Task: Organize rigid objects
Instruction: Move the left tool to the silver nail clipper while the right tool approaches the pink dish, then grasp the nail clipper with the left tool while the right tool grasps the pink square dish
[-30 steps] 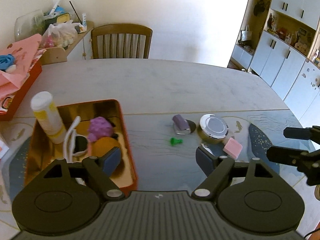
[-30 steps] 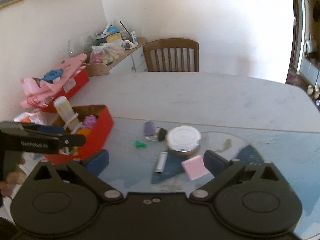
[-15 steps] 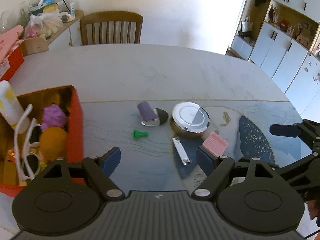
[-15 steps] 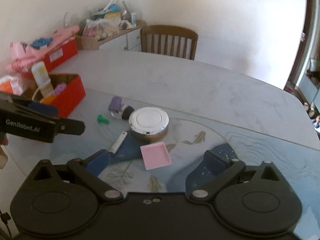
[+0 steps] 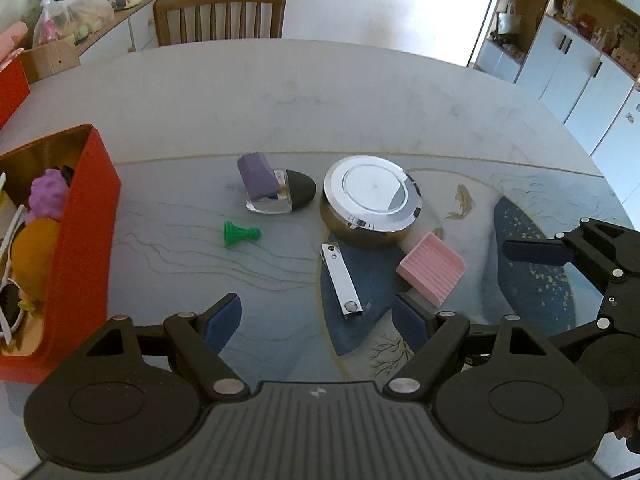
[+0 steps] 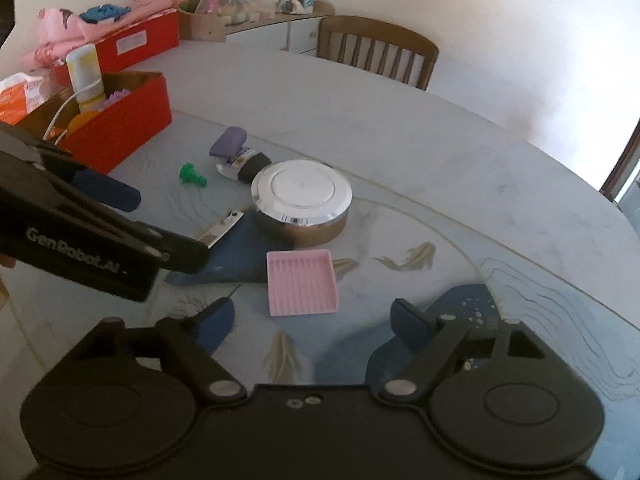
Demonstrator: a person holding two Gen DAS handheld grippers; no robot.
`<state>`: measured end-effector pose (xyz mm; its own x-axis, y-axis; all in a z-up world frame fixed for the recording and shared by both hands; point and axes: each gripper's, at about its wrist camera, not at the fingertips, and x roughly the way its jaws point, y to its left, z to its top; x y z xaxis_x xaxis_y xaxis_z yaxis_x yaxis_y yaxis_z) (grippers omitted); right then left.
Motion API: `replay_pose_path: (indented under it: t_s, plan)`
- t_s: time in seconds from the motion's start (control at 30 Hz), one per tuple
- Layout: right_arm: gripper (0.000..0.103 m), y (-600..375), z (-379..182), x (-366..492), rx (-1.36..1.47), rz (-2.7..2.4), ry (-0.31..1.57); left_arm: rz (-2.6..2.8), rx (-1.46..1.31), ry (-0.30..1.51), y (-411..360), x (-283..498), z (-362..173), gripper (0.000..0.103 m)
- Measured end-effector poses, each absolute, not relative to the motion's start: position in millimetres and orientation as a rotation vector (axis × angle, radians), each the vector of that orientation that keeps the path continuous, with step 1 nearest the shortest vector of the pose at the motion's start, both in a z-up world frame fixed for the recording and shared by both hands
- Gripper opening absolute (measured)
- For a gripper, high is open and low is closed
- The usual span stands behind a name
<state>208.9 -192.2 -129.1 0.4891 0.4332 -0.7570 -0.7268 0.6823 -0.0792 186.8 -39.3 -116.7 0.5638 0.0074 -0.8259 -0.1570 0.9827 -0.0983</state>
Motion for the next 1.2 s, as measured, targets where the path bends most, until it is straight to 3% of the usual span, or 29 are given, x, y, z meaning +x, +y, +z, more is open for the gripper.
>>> replay_pose_path:
  t_s: [0.33, 0.43, 0.8, 0.87, 0.97, 1.2]
  plan:
    - [0.069, -190.4, -137.0, 220.3, -0.418, 0.782, 0.783, 0.126, -0.132, 0.971, -53.7, 198.8, -126.9, 0.079]
    - [0.066, -191.3, -137.4, 222.4, -0.414, 0.8, 0.778, 0.125, -0.133, 0.974, -55.6, 200.9, -128.3, 0.061]
    - [0.045, -198.6, -136.1, 230.1, -0.381, 0.853, 0.783, 0.112, -0.072, 0.968, -67.7, 202.7, -128.7, 0.027]
    - [0.041, -199.9, -135.3, 231.5, -0.375, 0.841, 0.787, 0.112, -0.064, 0.969, -68.7, 202.5, -128.5, 0.017]
    - [0.04, -200.5, -134.1, 231.7, -0.367, 0.832, 0.798, 0.103, -0.077, 0.976, -68.3, 202.4, -128.1, 0.012]
    - [0.04, -207.3, -125.9, 226.8, -0.295, 0.801, 0.852, 0.094, -0.122, 0.976, -61.9, 196.4, -122.5, 0.011]
